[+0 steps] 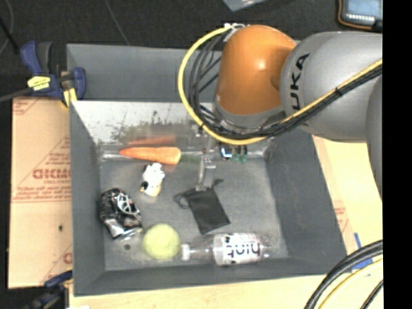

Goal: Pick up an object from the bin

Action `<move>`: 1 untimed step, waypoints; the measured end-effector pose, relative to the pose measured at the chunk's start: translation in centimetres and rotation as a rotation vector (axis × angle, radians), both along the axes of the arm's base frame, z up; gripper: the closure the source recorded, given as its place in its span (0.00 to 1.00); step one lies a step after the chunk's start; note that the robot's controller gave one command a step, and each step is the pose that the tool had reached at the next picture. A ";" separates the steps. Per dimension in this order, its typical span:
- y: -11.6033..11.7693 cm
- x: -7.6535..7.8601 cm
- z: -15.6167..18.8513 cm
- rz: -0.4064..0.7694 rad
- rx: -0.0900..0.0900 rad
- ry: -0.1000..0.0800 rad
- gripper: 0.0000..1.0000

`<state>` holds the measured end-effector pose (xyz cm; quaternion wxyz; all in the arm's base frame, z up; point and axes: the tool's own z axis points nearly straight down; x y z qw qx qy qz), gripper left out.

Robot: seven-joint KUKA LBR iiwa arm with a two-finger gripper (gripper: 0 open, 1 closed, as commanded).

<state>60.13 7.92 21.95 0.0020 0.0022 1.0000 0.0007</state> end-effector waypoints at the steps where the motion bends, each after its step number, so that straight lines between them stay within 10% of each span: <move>1: 0.0 0.0 0.0 0.000 0.000 0.000 0.00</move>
Offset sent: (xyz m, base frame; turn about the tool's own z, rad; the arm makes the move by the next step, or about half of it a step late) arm -0.0232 -0.0181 -0.1026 -0.0666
